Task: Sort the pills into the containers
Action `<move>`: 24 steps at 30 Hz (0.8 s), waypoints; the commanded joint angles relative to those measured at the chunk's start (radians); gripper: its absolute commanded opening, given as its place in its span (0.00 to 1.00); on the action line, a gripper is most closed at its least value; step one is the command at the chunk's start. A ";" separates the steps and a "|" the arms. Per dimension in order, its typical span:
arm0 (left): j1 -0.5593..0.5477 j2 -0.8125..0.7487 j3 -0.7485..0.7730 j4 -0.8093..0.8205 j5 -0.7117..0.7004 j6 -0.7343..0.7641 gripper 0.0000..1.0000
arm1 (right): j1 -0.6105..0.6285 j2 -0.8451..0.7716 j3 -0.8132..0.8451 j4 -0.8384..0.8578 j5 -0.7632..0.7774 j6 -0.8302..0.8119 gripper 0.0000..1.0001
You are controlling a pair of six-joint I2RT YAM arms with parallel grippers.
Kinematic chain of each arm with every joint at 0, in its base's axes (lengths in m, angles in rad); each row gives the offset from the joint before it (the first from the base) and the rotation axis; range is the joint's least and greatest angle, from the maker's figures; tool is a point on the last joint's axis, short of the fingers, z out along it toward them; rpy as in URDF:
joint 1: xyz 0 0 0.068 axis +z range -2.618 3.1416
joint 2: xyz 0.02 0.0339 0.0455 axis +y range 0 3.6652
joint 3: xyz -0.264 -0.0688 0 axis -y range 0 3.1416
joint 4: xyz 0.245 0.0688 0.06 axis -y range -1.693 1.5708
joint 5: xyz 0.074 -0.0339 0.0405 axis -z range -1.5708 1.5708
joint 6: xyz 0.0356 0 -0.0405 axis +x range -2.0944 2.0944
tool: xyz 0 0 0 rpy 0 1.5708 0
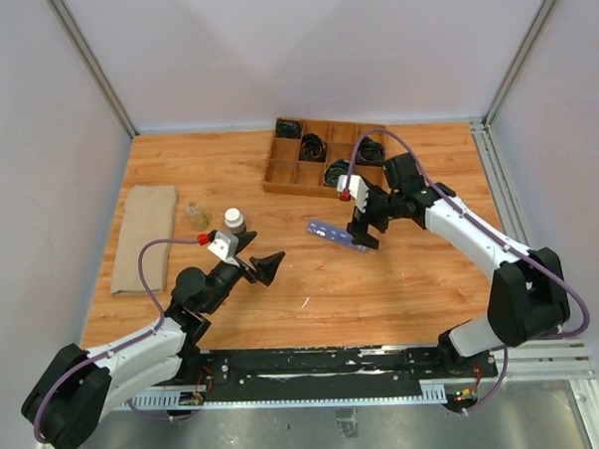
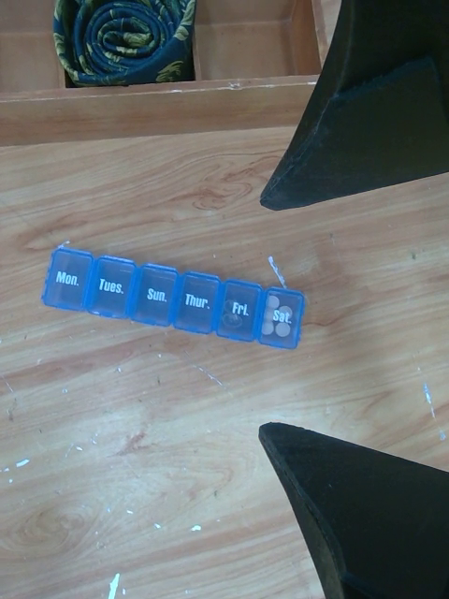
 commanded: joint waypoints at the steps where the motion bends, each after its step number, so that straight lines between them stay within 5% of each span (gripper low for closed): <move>1: -0.007 0.025 0.026 0.043 -0.015 0.009 0.99 | -0.002 0.072 0.066 -0.029 0.010 -0.004 0.99; 8: -0.008 0.007 0.008 0.036 -0.033 0.022 0.99 | 0.013 0.244 0.163 -0.036 0.082 0.048 1.00; 24: -0.008 0.032 0.008 0.047 -0.028 0.027 0.99 | 0.081 0.423 0.260 -0.098 0.120 0.083 0.85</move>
